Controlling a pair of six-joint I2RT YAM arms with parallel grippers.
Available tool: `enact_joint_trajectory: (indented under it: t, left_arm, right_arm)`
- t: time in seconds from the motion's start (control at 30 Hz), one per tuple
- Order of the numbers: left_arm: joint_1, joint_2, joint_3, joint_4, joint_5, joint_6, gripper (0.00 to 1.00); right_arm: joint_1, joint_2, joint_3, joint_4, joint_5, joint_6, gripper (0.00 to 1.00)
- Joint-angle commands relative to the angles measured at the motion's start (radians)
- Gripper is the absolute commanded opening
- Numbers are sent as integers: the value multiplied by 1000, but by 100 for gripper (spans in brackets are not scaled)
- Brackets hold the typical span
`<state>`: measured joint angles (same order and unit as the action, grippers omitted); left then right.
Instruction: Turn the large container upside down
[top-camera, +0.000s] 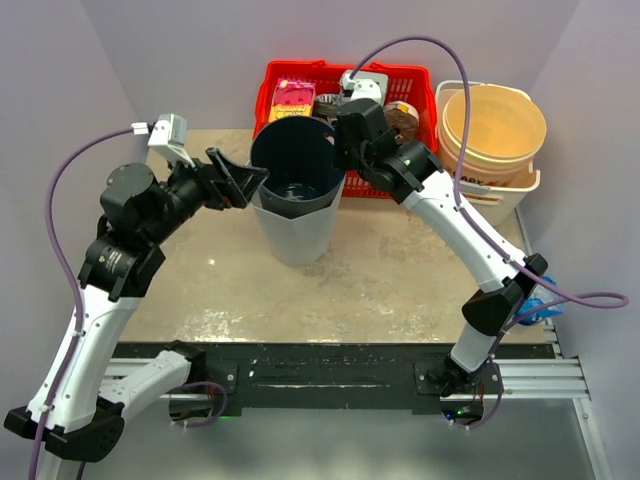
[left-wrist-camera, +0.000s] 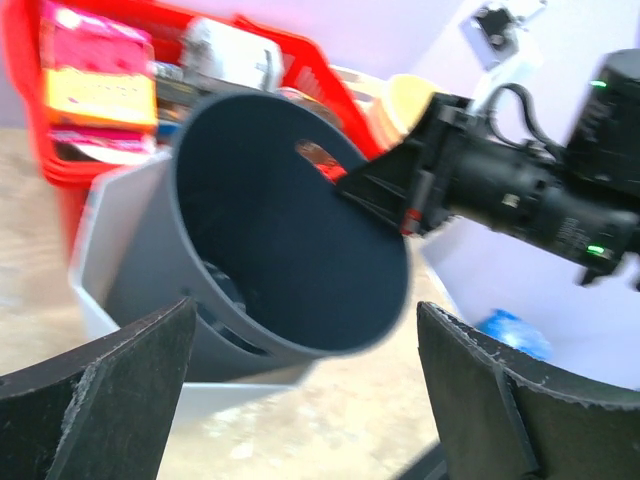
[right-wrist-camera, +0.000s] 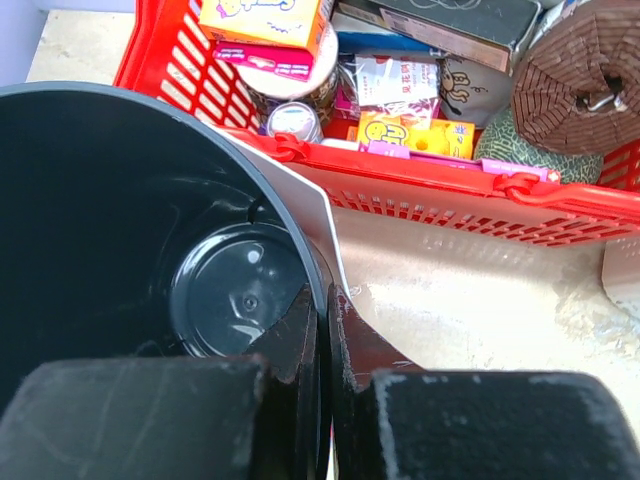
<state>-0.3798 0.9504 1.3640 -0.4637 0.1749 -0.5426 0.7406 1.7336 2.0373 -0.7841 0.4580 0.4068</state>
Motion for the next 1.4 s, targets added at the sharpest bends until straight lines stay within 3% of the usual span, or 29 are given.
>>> enact_joint_trajectory:
  t: [0.0, 0.2, 0.3, 0.83, 1.37]
  left_arm:
    - [7, -35, -97, 144, 159, -164, 95]
    - [7, -44, -227, 285, 239, -258, 94]
    - [9, -67, -264, 309, 207, -275, 94]
    - [124, -101, -503, 585, 301, -499, 92]
    - [136, -90, -580, 807, 337, -609, 90]
  right_arm:
    - [-6, -65, -25, 115, 39, 69, 0]
    - [-6, -69, -42, 123, 28, 78, 0]
    - [-7, -74, -54, 132, 21, 79, 0]
    - [-17, -91, -101, 158, -13, 84, 0]
    - [-18, -129, -172, 189, -47, 93, 0]
